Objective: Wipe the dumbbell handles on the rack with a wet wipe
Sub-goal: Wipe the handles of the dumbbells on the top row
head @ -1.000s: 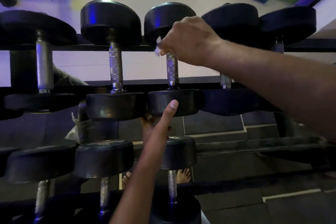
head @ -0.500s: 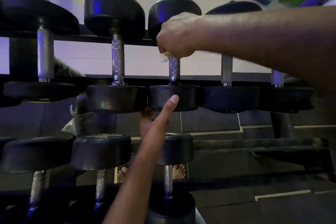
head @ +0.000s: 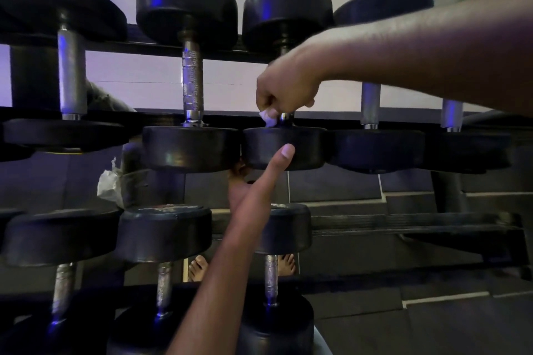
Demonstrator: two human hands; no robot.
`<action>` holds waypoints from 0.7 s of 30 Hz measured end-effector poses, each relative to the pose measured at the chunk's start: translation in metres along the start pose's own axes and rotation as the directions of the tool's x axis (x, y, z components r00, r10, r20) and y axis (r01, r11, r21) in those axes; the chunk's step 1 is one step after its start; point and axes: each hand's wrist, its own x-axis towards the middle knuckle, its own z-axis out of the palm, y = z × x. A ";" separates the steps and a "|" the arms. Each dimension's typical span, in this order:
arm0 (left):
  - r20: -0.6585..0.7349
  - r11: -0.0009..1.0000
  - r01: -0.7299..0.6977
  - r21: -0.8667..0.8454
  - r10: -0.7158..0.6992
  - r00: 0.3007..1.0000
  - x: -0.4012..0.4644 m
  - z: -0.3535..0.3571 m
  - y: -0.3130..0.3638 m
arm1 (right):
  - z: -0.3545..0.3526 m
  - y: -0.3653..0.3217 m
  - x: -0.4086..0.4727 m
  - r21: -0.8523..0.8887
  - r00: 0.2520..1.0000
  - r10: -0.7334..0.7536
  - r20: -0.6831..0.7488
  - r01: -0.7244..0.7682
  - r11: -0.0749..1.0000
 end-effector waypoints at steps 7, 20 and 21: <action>0.017 1.000 0.012 0.015 -0.013 1.000 0.003 -0.004 0.003 | 0.013 0.005 0.007 0.290 0.997 -0.079 0.024 0.069 0.954; -0.166 0.852 -0.458 0.253 0.504 0.847 -0.058 0.045 -0.009 | 0.141 0.059 -0.105 0.904 0.784 0.449 -0.428 0.360 0.231; -0.112 0.786 -0.534 0.311 0.588 0.801 -0.064 0.055 -0.009 | 0.149 0.064 -0.111 0.901 0.761 0.485 -0.431 0.392 0.185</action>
